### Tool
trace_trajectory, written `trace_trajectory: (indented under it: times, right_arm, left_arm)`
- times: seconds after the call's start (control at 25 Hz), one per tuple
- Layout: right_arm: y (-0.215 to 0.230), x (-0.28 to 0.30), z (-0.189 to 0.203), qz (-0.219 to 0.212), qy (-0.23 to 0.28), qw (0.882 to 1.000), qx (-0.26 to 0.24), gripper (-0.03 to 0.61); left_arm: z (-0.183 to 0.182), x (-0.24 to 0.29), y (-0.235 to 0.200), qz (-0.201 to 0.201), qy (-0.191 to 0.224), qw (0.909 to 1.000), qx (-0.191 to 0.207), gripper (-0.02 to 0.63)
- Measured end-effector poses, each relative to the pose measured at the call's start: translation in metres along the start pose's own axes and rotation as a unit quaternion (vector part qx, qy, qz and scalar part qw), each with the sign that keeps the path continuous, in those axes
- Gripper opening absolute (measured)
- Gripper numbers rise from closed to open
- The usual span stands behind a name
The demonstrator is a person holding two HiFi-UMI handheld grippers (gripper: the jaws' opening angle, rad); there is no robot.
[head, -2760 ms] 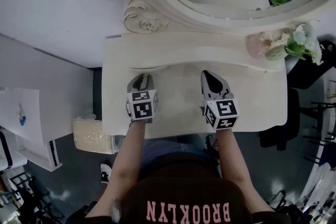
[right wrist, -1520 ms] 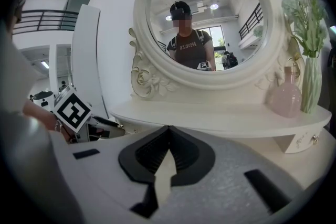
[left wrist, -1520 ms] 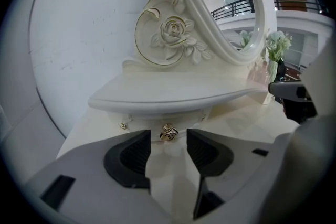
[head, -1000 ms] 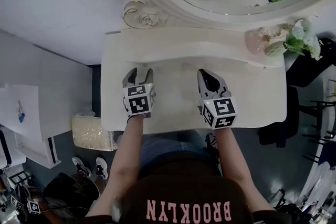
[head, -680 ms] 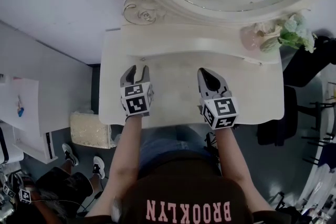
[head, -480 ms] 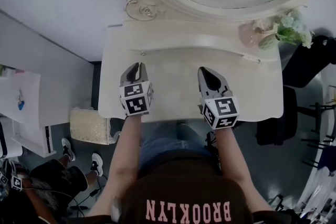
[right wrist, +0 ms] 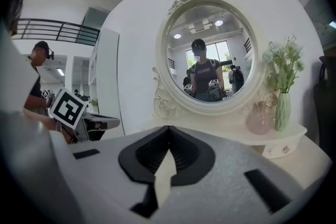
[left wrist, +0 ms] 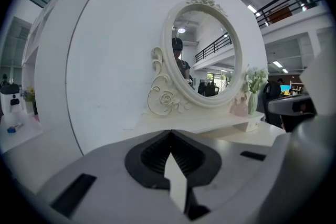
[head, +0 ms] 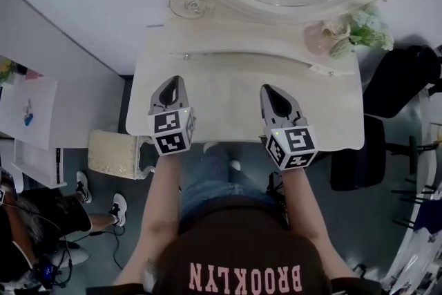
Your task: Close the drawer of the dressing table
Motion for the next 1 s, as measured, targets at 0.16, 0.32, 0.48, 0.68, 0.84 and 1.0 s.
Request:
trace_trajectory:
  times: [0.16,0.32,0.48,0.68,0.84,1.0]
  right_arm:
    - [-0.004,-0.013,-0.022,-0.001,0.032,0.999,-0.006,-0.002]
    - [-0.008,-0.022,-0.044,0.002,0.068,0.997,-0.02,-0.002]
    - [-0.019,-0.026,-0.057,0.009,0.087,0.995,-0.04,-0.002]
    - [-0.035,-0.032,-0.077,0.025,0.121,0.99,-0.067,-0.002]
    - [-0.048,-0.036,-0.096,0.012,0.132,0.987,-0.088,-0.002]
    - [-0.057,-0.039,-0.111,0.003,0.146,0.985,-0.095,-0.002]
  left_arm:
    - [-0.018,-0.023,0.002,0.004,0.04,0.999,0.018,0.005]
    - [-0.037,-0.033,0.005,0.02,0.078,0.9963,0.03,0.005]
    - [-0.054,-0.042,0.002,0.037,0.106,0.9925,0.049,0.005]
    - [-0.073,-0.051,-0.003,0.058,0.138,0.9868,0.062,0.005]
    - [-0.093,-0.061,0.001,0.082,0.156,0.9831,0.048,0.005]
    - [-0.109,-0.073,-0.001,0.094,0.186,0.9768,0.051,0.005]
Point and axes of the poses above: the fingertips, and each gripper's own axes: x forward along the fingers, y to its right, z out of its underside, the point moved 9 cm from there along -x, backward along the fingers, and after that the axes turned 3 degrees about y, right-handed, at the moved point
